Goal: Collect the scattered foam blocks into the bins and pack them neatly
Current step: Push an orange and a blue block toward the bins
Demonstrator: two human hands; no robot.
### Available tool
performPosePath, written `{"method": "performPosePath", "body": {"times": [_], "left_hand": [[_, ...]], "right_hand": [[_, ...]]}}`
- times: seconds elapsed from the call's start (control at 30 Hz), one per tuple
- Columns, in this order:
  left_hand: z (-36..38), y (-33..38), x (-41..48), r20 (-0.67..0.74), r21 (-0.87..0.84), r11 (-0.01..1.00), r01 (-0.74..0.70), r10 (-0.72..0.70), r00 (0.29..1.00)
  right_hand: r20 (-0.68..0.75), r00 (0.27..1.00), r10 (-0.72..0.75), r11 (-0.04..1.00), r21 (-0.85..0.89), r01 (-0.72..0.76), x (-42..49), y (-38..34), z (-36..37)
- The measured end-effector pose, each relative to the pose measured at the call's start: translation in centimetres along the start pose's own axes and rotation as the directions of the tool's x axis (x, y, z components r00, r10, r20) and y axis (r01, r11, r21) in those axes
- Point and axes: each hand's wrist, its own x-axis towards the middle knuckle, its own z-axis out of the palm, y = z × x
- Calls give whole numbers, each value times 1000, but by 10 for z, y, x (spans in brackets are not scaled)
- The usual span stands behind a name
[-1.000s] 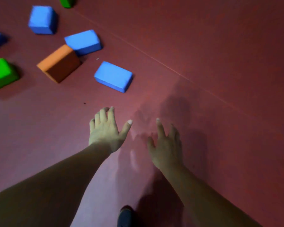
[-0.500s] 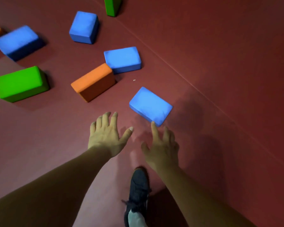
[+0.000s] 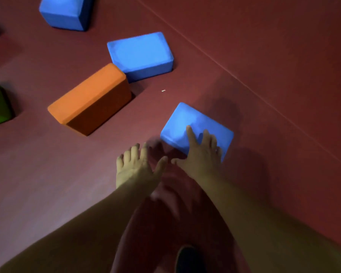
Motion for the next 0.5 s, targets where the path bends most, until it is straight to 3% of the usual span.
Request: {"method": "performPosePath", "body": {"times": [0.1,0.2,0.37,0.5], "left_hand": [[29,-1,23,-42,-48,999,-8,6,999],[48,-4,52,-98,-72,997,-35,27,995],[55,-24,94,-207,-3,994,-109,106,973],[28,-25,121,-249,111,981,-160,183,951]], "right_hand": [[-44,997,59,997,51,-57,34,6,24],[-173,985,19,999,-26,-24,66,12,38],[60,989,-133,977,-160,141,106,29,31],[-12,988,-156,953,-263,147,109,19,29]]}}
